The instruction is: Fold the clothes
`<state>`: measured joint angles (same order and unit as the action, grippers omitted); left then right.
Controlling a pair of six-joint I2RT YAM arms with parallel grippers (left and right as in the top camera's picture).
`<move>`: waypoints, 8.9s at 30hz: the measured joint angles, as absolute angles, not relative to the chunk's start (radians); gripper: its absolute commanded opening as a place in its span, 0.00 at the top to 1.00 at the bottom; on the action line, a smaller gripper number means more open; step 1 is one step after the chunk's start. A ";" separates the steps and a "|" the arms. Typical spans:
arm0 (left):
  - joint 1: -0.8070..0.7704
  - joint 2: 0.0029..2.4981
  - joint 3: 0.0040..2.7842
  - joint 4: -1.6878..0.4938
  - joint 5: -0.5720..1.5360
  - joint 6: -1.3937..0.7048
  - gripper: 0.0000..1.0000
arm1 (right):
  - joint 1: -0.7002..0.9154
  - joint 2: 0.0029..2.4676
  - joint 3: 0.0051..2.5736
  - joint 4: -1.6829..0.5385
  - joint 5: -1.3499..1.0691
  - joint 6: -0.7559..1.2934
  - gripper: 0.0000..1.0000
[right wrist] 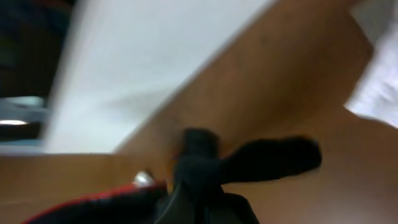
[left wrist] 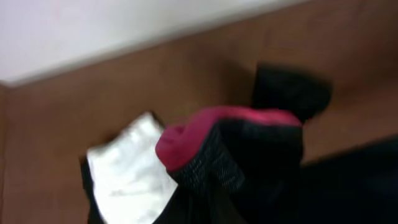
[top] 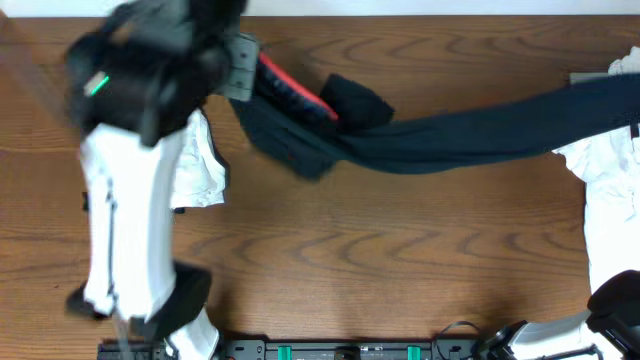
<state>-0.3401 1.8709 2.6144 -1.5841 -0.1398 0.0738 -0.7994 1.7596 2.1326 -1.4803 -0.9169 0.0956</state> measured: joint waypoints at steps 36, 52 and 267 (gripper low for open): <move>-0.410 1.149 2.637 -1.605 -0.158 -0.030 0.94 | -0.938 1.277 2.144 -1.620 -0.681 0.095 0.99; -0.405 1.564 2.643 -1.518 -0.261 -0.029 0.94 | -0.928 1.495 2.144 -1.695 -0.632 0.094 0.99; -0.114 2.452 2.621 -1.222 -0.093 -0.028 0.94 | -0.252 1.960 1.577 -0.673 -0.231 0.327 0.95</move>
<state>-0.1139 2.4523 2.6209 -1.2221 -0.0925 -0.0280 -0.2516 1.9602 1.5768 -0.6727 -0.2310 0.3271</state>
